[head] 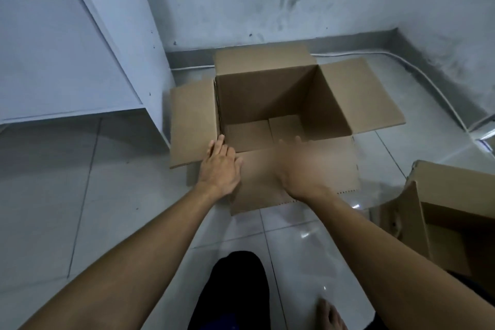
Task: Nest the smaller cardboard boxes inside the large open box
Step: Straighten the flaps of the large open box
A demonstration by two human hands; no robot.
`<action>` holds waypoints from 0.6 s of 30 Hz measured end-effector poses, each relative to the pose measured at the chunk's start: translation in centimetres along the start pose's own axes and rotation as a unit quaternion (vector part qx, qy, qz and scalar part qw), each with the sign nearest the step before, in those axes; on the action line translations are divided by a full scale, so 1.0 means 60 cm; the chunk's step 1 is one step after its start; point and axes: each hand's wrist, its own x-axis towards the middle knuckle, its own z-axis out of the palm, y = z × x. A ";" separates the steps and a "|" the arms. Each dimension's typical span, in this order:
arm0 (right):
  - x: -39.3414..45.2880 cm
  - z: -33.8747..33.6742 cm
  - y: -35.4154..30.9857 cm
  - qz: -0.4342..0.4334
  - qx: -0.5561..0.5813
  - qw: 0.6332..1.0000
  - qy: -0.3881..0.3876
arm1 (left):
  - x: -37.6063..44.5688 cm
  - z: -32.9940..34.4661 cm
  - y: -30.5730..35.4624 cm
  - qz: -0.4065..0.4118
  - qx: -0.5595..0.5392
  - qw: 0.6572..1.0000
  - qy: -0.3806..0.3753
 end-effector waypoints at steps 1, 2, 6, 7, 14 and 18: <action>0.016 0.000 -0.005 -0.002 -0.006 1.000 0.007 | 0.014 -0.001 -0.009 -0.001 0.000 1.000 0.003; 0.031 0.000 -0.008 -0.005 -0.009 1.000 0.012 | 0.028 -0.002 -0.018 -0.002 0.000 1.000 0.007; 0.082 -0.011 -0.020 -0.014 -0.020 1.000 0.012 | 0.064 -0.003 -0.039 -0.006 -0.004 1.000 0.017; 0.094 -0.014 -0.022 -0.018 -0.025 0.999 0.014 | 0.073 -0.003 -0.043 -0.007 -0.005 1.000 0.019; 0.118 -0.030 -0.044 -0.017 -0.062 0.998 0.011 | 0.103 -0.005 -0.069 -0.001 0.002 1.000 0.009; 0.101 -0.042 -0.050 -0.004 -0.024 1.000 0.003 | 0.096 -0.011 -0.070 -0.001 0.010 1.000 0.000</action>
